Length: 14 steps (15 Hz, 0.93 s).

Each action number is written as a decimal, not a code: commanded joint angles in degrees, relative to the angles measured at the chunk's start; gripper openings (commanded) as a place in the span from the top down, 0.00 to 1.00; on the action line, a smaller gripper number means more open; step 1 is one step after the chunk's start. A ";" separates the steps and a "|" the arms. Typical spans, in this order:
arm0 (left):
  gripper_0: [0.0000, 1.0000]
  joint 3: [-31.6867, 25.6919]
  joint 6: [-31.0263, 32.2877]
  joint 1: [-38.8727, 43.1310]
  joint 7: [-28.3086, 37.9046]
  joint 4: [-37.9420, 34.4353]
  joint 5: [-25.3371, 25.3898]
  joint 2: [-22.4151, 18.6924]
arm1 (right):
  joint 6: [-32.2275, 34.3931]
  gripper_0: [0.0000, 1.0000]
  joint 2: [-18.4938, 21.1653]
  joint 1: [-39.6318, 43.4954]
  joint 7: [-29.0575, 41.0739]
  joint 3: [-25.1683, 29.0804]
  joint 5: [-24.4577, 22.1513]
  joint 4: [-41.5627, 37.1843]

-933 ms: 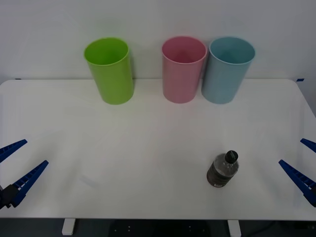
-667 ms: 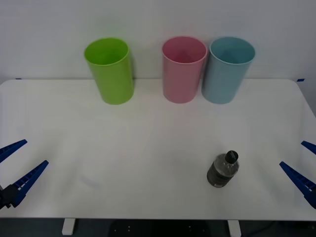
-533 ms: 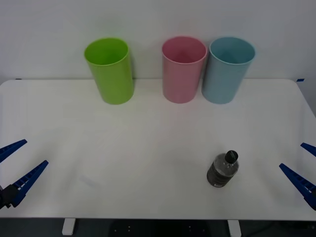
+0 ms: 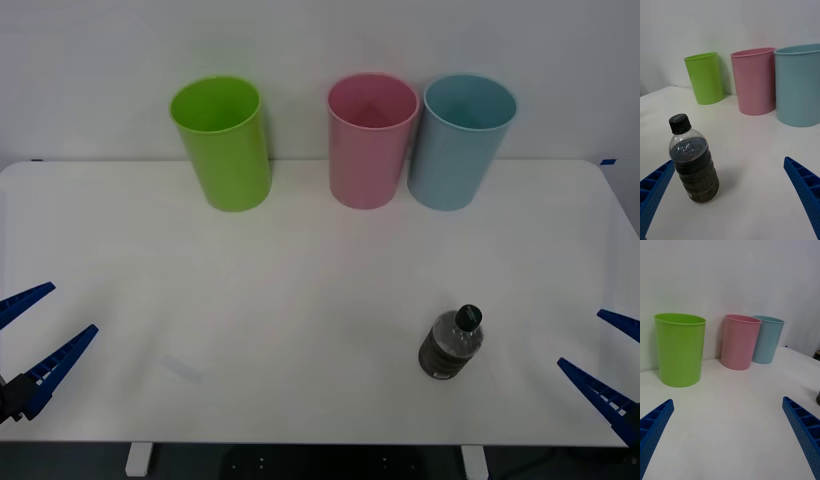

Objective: Grasp the object on the table and drop it into the matching bin: aluminum can to the light blue bin, PET bottle to the pink bin.

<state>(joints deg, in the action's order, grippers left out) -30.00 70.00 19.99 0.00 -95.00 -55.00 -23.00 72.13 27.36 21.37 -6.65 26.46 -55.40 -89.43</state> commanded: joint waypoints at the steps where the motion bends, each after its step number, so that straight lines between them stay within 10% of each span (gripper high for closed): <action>1: 0.00 0.00 0.00 0.01 0.00 0.00 0.00 0.00 | 0.03 0.00 1.46 -0.02 -4.51 -1.94 0.03 1.89; 14: 0.00 0.00 0.00 0.01 0.00 0.00 0.00 0.00 | 0.65 0.00 4.10 -4.94 -14.62 -10.64 -1.12 8.22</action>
<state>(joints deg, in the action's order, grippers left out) -30.00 70.00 19.99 0.00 -95.00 -55.00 -23.00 72.97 31.49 16.63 -21.25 16.37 -56.50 -81.22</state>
